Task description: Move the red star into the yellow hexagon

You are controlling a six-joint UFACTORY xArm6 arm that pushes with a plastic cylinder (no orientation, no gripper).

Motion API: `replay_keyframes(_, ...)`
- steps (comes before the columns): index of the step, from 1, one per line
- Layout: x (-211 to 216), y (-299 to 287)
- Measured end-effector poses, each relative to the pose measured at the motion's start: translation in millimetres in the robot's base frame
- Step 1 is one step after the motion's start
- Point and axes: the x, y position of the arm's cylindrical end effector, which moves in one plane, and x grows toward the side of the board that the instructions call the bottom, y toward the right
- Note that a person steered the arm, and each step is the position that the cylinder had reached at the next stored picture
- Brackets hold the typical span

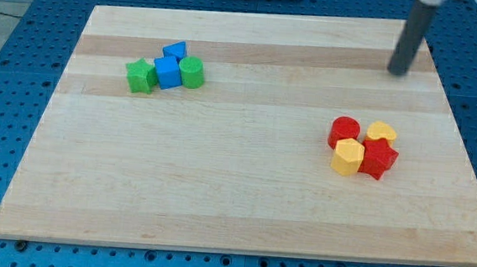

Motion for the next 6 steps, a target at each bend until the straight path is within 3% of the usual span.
replay_keyframes(1, 87, -2)
replay_keyframes(2, 83, -5)
replay_keyframes(4, 127, -51)
replay_keyframes(6, 151, -27)
